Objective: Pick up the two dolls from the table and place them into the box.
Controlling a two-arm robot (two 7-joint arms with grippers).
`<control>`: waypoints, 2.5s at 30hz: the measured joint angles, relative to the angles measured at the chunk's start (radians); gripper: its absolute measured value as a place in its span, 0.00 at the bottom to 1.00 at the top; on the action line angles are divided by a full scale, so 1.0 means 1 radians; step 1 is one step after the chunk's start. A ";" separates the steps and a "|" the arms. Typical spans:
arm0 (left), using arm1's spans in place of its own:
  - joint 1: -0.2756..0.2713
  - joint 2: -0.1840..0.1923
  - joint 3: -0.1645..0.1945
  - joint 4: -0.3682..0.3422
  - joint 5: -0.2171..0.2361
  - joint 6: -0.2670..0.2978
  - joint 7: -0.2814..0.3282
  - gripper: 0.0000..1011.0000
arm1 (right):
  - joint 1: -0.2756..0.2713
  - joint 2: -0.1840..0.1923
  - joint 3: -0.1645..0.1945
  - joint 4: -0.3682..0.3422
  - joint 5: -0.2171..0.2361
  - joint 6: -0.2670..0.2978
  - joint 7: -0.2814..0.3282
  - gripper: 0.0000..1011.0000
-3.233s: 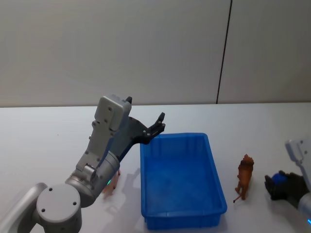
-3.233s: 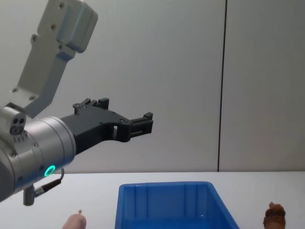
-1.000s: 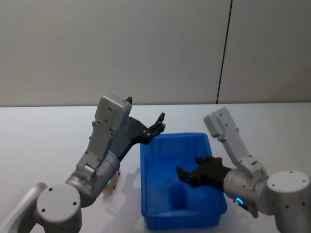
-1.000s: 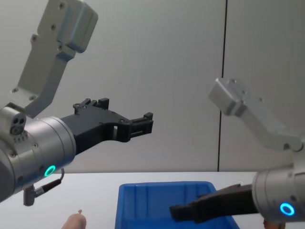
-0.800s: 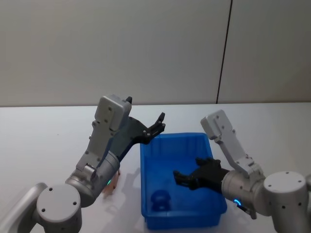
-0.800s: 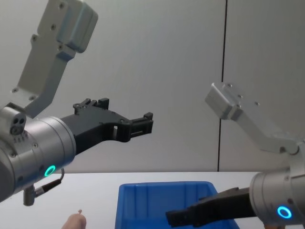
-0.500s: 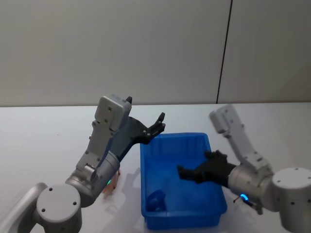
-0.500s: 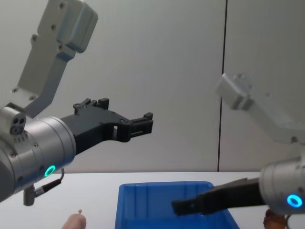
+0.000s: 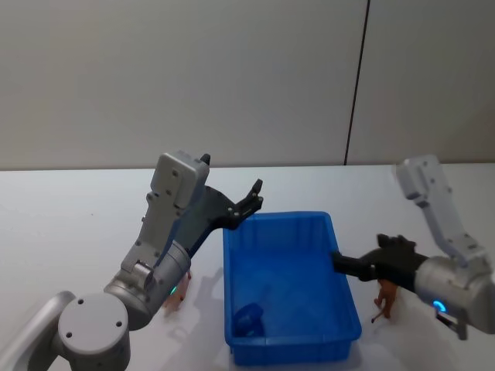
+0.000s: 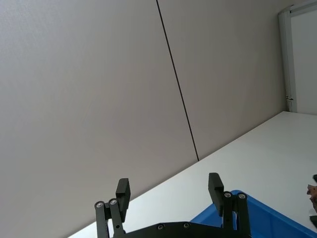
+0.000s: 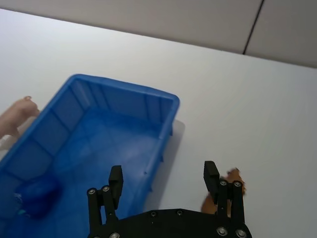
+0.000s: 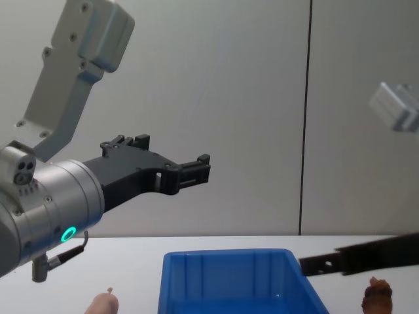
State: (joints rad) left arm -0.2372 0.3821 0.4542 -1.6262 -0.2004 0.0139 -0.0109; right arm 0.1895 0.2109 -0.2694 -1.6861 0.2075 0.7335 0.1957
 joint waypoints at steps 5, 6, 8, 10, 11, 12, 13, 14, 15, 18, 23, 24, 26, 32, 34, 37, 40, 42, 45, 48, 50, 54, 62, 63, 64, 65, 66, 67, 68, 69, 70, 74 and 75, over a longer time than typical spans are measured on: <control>0.000 0.000 0.000 0.000 0.000 0.000 0.000 0.99 | -0.022 0.022 0.024 -0.023 0.028 0.054 -0.021 0.99; 0.000 0.000 0.000 0.000 0.000 0.000 0.000 0.99 | -0.024 0.024 0.026 -0.025 0.032 0.064 -0.024 0.99; 0.000 0.000 0.000 0.000 0.000 0.000 0.000 0.99 | -0.032 0.031 0.032 -0.033 0.038 0.085 -0.032 0.99; 0.000 0.000 0.000 0.000 0.000 0.000 0.000 0.99 | -0.036 0.035 0.035 -0.037 0.041 0.096 -0.036 0.99; 0.000 0.000 0.000 0.000 0.000 0.000 0.000 0.99 | -0.039 0.037 0.037 -0.039 0.041 0.101 -0.037 0.99; 0.000 0.000 0.000 0.000 0.000 0.000 0.000 0.99 | -0.043 0.040 0.039 -0.044 0.042 0.108 -0.040 0.99; 0.000 0.000 0.000 0.000 0.000 0.000 0.000 0.99 | -0.046 0.042 0.040 -0.046 0.042 0.110 -0.041 0.99; 0.000 0.000 0.000 0.000 0.000 0.000 0.000 0.99 | -0.048 0.044 0.040 -0.049 0.042 0.111 -0.042 0.99; 0.000 0.000 0.000 0.000 0.000 0.000 0.000 0.99 | -0.052 0.047 0.041 -0.053 0.040 0.111 -0.044 0.99; 0.000 0.000 0.000 0.000 0.000 0.000 0.000 0.99 | -0.060 0.052 0.042 -0.060 0.031 0.104 -0.048 0.99; 0.000 0.000 0.000 0.000 0.000 0.000 0.000 0.99 | -0.068 0.056 0.041 -0.067 0.013 0.083 -0.054 0.99; 0.000 0.000 0.000 0.000 0.000 0.000 0.000 0.99 | -0.068 0.056 0.041 -0.068 0.009 0.079 -0.055 0.99; 0.000 0.000 0.000 0.000 0.000 0.000 0.000 0.99 | -0.070 0.056 0.040 -0.068 0.001 0.071 -0.058 0.99; 0.000 0.000 0.000 0.000 0.000 0.000 0.000 0.99 | -0.069 0.052 0.039 -0.067 -0.010 0.065 -0.069 0.99; 0.000 0.000 0.000 0.000 0.000 0.000 0.000 0.99 | -0.067 0.048 0.040 -0.062 -0.011 0.071 -0.076 0.99; 0.000 0.000 0.000 0.000 0.000 0.000 0.000 0.99 | -0.064 0.041 0.043 -0.054 -0.007 0.085 -0.089 0.99; 0.000 0.000 0.000 0.000 0.000 0.000 0.000 0.99 | -0.061 0.033 0.047 -0.044 0.005 0.105 -0.105 0.99; 0.000 0.000 0.000 0.000 0.000 0.000 0.000 0.99 | -0.060 0.026 0.051 -0.036 0.017 0.122 -0.118 0.99; 0.000 0.000 0.000 0.000 0.000 0.000 0.000 0.99 | -0.060 0.017 0.054 -0.025 0.030 0.135 -0.130 0.99; 0.000 0.000 0.000 0.000 0.000 0.000 0.000 0.99 | -0.060 0.004 0.056 -0.007 0.047 0.150 -0.142 0.99; 0.000 0.000 0.000 0.000 0.000 0.000 0.000 0.99 | -0.059 -0.001 0.056 0.001 0.051 0.152 -0.144 0.99; 0.000 0.000 0.000 0.000 0.000 0.000 0.000 0.99 | -0.056 -0.013 0.050 0.020 0.055 0.151 -0.140 0.99; 0.000 0.000 0.000 0.000 0.000 0.000 0.000 0.99 | -0.051 -0.039 0.029 0.069 0.050 0.120 -0.116 0.99; 0.000 0.000 0.000 0.000 0.000 0.000 0.000 0.99 | -0.052 -0.042 0.027 0.073 0.050 0.117 -0.114 0.99; 0.000 0.000 0.000 0.000 0.000 0.000 0.000 0.99 | -0.052 -0.044 0.026 0.076 0.049 0.113 -0.114 0.99; 0.000 0.000 0.000 0.000 0.000 0.000 0.000 0.99 | -0.053 -0.046 0.024 0.079 0.049 0.109 -0.113 0.99; 0.000 0.000 0.000 0.000 0.000 0.000 0.000 0.99 | -0.054 -0.049 0.022 0.084 0.048 0.103 -0.113 0.99; 0.000 0.000 0.000 0.000 0.000 0.000 0.000 0.99 | -0.055 -0.051 0.020 0.087 0.048 0.101 -0.114 0.99; 0.000 0.000 0.000 0.000 0.000 0.000 0.000 0.99 | -0.057 -0.054 0.019 0.092 0.048 0.095 -0.115 0.99; 0.000 0.000 0.000 0.000 0.000 0.000 0.000 0.99 | -0.058 -0.055 0.018 0.094 0.048 0.092 -0.117 0.99; 0.000 0.000 0.000 0.000 0.000 0.000 0.000 0.99 | -0.060 -0.057 0.017 0.096 0.049 0.090 -0.119 0.99; 0.000 0.000 0.000 0.000 0.000 0.000 0.000 0.99 | -0.065 -0.064 0.016 0.104 0.054 0.078 -0.132 0.99; 0.000 0.000 0.000 0.000 0.000 0.000 0.000 0.99 | -0.067 -0.066 0.015 0.107 0.056 0.074 -0.137 0.99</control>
State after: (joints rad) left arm -0.2372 0.3821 0.4542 -1.6262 -0.2004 0.0138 -0.0109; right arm 0.1226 0.1450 -0.2540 -1.5791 0.2636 0.8076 0.0586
